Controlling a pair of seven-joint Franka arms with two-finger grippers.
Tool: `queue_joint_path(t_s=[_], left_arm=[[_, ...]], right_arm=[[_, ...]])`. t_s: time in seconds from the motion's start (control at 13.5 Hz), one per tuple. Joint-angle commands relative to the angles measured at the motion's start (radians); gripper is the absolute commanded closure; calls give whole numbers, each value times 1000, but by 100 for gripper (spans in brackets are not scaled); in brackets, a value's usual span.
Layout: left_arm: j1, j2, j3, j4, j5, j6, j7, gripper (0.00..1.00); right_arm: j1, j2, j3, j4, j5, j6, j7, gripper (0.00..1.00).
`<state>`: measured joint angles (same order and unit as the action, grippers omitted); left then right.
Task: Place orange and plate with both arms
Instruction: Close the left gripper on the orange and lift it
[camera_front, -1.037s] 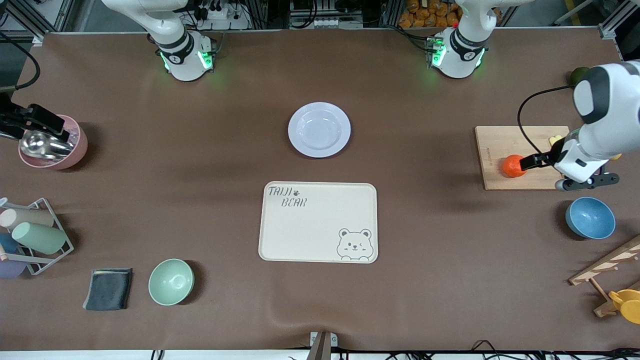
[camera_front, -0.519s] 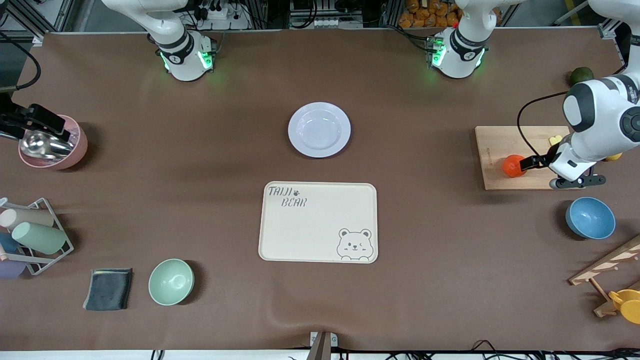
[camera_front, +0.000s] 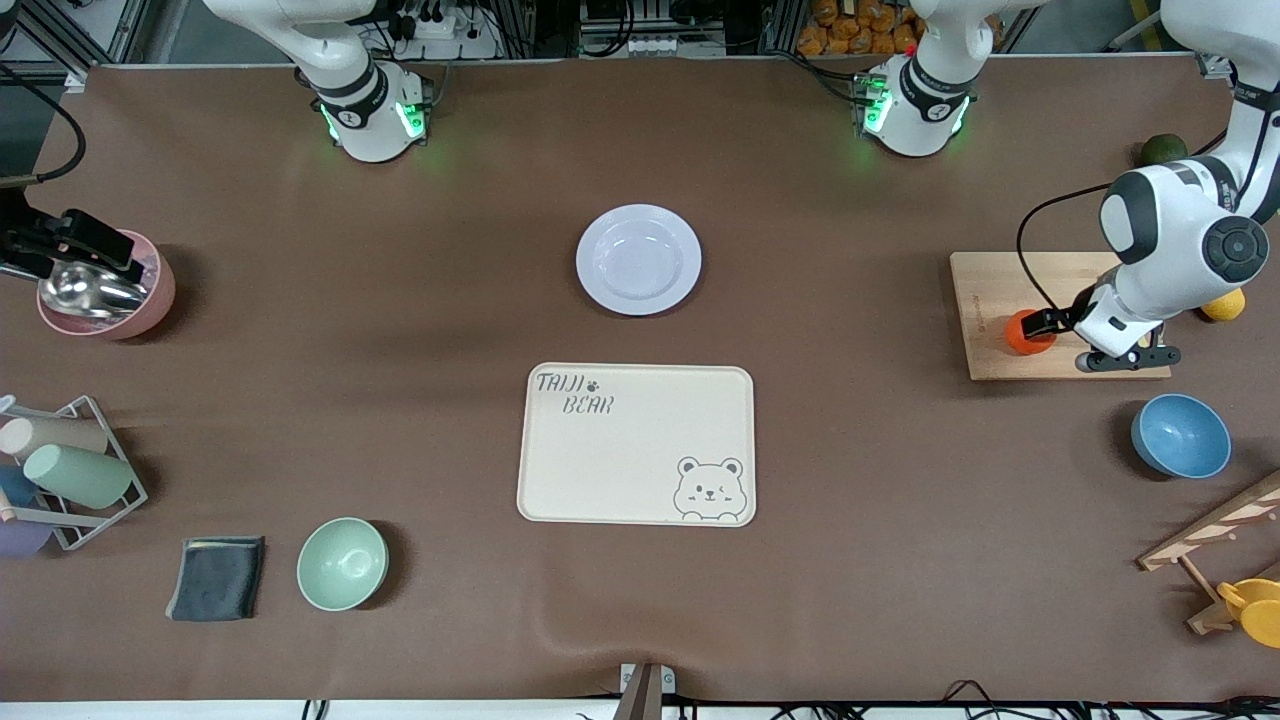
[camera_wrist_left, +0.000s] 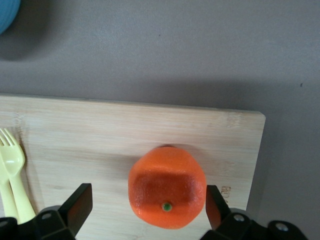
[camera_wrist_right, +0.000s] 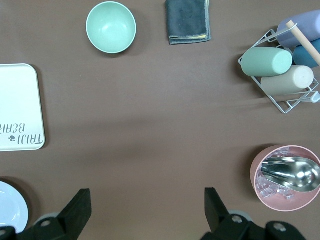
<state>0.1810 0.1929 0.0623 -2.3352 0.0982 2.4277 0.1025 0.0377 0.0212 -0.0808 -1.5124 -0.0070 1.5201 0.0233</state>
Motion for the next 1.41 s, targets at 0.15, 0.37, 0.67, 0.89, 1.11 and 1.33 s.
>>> queue_joint_path(t_s=[0.15, 0.37, 0.67, 0.89, 1.11, 1.33], left_arm=[[6, 16, -6, -15, 23, 22, -11, 0], [6, 31, -7, -18, 18, 27, -11, 0], [6, 56, -7, -19, 14, 40, -11, 0], [6, 66, -10, -21, 11, 44, -11, 4], [3, 89, -12, -21, 11, 67, -11, 33], [2, 82, -41, -19, 11, 65, -14, 87]], right_arm=[[-15, -1, 13, 1, -2, -6, -13, 0], [-15, -1, 13, 1, -2, -8, -13, 0], [28, 6, 13, 11, -2, -5, -8, 0], [47, 6, 13, 8, -2, -6, -2, 0], [56, 8, 13, 8, -2, 2, -2, 0], [62, 9, 13, 3, -2, -4, 0, 0]])
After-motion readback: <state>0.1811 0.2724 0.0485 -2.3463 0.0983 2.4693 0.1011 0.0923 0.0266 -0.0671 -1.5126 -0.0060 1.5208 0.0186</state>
